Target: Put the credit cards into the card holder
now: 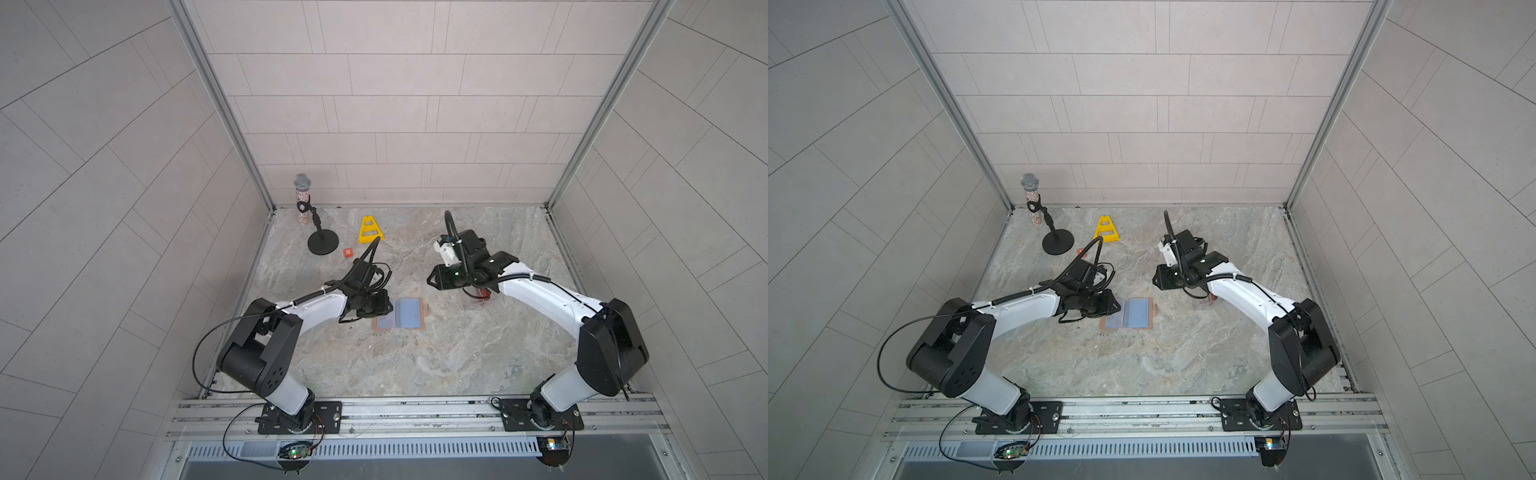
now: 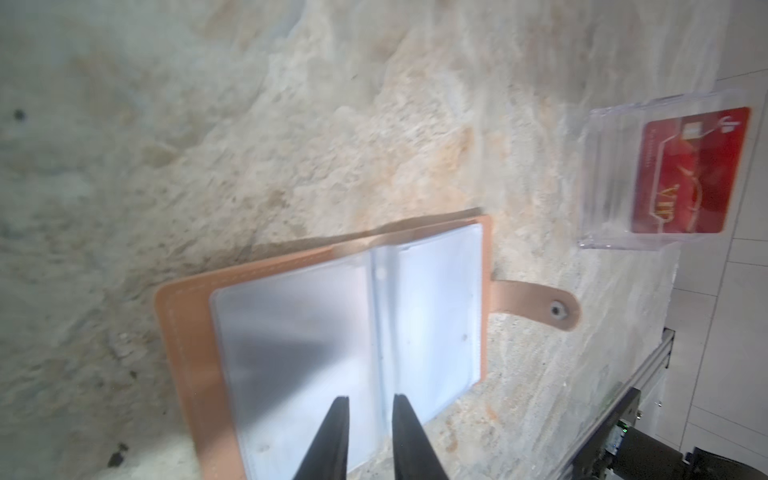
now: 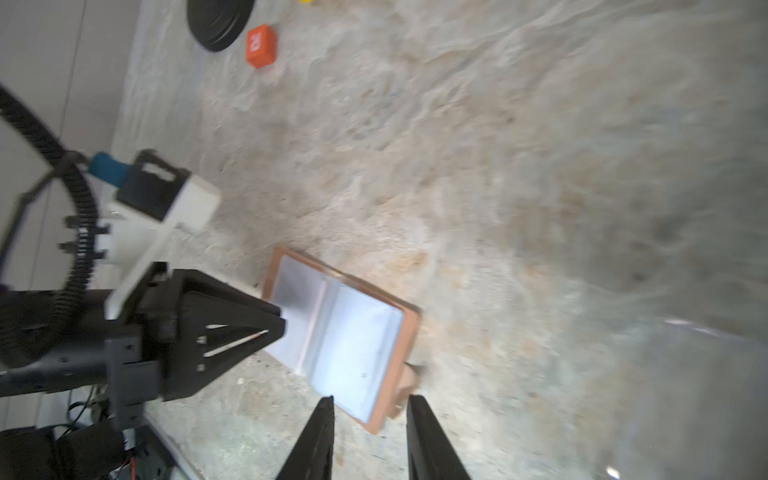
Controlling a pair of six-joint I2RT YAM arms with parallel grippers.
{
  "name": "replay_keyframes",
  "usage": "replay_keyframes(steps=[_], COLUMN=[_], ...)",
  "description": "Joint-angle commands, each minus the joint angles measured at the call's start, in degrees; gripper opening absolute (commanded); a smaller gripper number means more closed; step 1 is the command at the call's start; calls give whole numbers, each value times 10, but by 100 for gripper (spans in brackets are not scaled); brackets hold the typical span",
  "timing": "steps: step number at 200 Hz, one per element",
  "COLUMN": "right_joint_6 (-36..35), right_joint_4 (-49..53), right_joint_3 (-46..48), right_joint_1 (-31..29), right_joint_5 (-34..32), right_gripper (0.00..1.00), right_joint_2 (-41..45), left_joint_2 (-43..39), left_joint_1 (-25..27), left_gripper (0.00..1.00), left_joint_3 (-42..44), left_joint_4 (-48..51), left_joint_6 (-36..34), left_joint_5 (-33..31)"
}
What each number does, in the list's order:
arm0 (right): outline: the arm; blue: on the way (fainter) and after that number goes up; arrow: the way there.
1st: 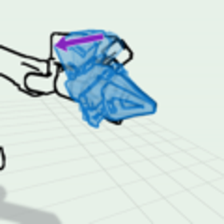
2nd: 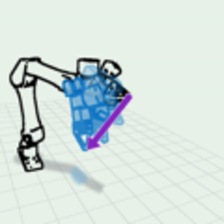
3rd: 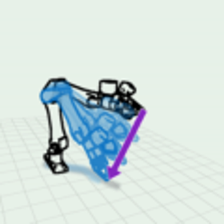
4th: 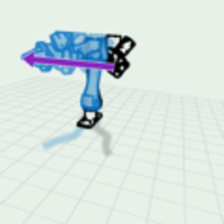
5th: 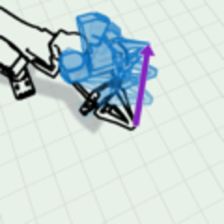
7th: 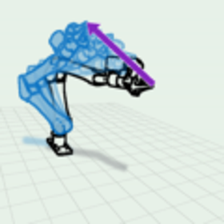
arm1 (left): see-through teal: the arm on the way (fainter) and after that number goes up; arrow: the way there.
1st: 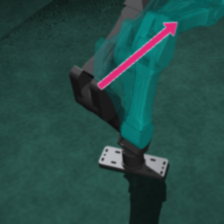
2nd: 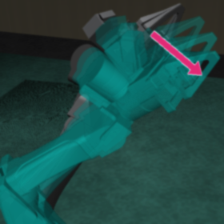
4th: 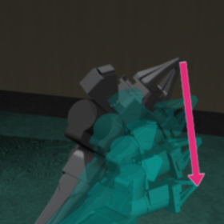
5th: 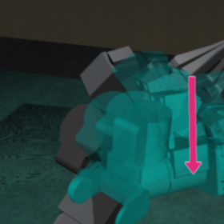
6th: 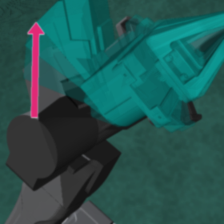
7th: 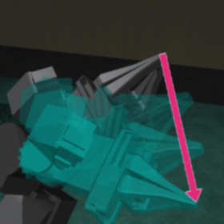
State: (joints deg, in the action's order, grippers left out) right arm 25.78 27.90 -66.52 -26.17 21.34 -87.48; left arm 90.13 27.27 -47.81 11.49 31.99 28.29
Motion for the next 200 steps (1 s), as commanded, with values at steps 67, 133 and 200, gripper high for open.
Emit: replay_keyframes(steps=[67, 133, 200], right_joint_6=[-141, -155, -162], right_joint_4=[123, 156, 153], right_joint_3=[32, -3, -11], right_joint_1=[193, 220, 220], right_joint_5=[-100, -73, -43], right_gripper=[34, 42, 47], right_joint_2=[71, 3, -50], left_joint_2=[115, 274, 392], left_joint_1=[94, 157, 171], left_gripper=[43, 50, 56], left_joint_3=[-233, -446, -566], left_joint_4=[77, 136, 135], left_joint_6=[13, 27, 53], left_joint_5=[-16, -27, 15])
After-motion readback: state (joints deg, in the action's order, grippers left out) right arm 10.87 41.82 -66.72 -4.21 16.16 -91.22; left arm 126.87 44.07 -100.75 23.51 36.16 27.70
